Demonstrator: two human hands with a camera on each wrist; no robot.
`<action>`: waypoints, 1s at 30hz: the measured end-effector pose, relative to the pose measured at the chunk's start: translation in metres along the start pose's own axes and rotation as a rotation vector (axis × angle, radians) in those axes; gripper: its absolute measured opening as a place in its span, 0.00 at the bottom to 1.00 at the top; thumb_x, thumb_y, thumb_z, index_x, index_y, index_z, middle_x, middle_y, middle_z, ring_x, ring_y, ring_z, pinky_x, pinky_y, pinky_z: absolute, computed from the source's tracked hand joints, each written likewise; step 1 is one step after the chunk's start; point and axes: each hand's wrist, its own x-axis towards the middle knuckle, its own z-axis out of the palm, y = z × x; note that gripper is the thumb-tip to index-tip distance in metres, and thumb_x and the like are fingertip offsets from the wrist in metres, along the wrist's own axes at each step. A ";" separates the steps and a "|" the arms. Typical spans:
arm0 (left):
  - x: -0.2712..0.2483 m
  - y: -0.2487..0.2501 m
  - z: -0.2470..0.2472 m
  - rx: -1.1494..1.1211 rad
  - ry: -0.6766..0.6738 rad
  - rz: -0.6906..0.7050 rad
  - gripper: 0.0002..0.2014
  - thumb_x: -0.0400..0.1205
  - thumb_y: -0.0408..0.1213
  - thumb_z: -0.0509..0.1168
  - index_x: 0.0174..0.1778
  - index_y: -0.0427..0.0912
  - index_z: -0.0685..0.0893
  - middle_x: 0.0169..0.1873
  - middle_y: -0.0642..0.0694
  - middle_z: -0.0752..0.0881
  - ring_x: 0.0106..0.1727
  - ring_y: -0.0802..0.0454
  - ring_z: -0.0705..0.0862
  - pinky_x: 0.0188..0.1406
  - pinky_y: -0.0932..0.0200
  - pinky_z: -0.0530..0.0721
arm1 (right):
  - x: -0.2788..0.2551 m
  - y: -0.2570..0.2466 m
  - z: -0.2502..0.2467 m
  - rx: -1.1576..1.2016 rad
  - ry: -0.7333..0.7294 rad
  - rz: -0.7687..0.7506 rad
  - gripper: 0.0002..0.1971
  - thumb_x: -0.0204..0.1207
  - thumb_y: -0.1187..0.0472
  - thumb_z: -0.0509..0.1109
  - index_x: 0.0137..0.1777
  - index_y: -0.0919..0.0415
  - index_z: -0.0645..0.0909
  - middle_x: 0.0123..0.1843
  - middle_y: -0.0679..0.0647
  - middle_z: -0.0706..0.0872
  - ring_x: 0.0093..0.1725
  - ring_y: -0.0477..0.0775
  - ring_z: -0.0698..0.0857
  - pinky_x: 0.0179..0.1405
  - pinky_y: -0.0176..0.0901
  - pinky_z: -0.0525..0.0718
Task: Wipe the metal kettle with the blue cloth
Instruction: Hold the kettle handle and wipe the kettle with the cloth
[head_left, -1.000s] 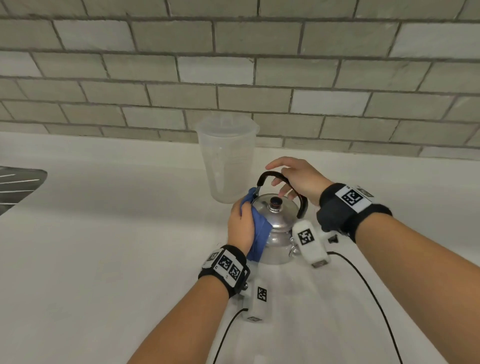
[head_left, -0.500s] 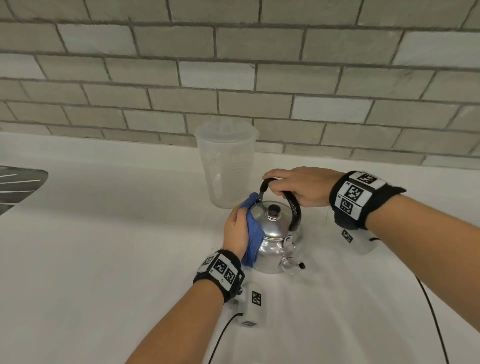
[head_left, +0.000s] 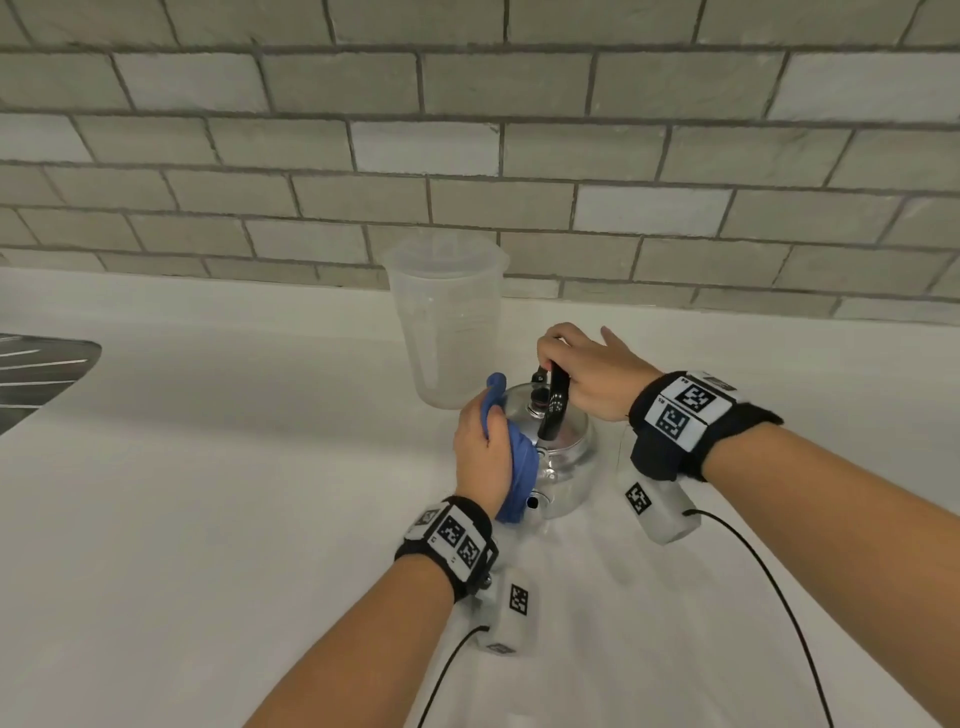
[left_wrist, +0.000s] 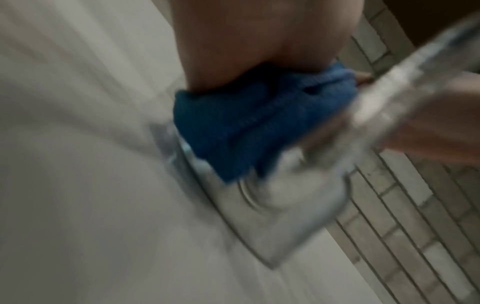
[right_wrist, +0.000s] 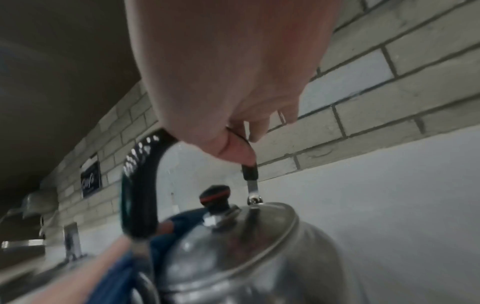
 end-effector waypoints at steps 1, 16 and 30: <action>0.003 0.003 -0.004 -0.035 -0.043 -0.051 0.13 0.87 0.38 0.50 0.51 0.40 0.80 0.42 0.41 0.84 0.49 0.45 0.84 0.58 0.52 0.81 | 0.000 0.001 -0.002 0.044 -0.061 -0.002 0.09 0.76 0.67 0.60 0.49 0.54 0.64 0.78 0.55 0.64 0.79 0.60 0.63 0.81 0.65 0.45; 0.006 -0.001 -0.023 -0.240 -0.246 -0.255 0.11 0.91 0.43 0.50 0.64 0.56 0.75 0.61 0.52 0.83 0.65 0.57 0.80 0.64 0.70 0.74 | -0.013 -0.005 -0.011 -0.207 0.039 -0.129 0.33 0.61 0.25 0.69 0.47 0.53 0.67 0.44 0.47 0.70 0.46 0.49 0.66 0.51 0.37 0.56; 0.003 0.040 -0.059 -0.180 0.128 -0.129 0.17 0.91 0.42 0.51 0.61 0.35 0.81 0.48 0.46 0.86 0.49 0.57 0.84 0.50 0.74 0.79 | 0.005 -0.017 -0.005 -0.249 0.015 0.281 0.32 0.79 0.31 0.49 0.62 0.61 0.71 0.52 0.58 0.84 0.43 0.56 0.74 0.42 0.48 0.70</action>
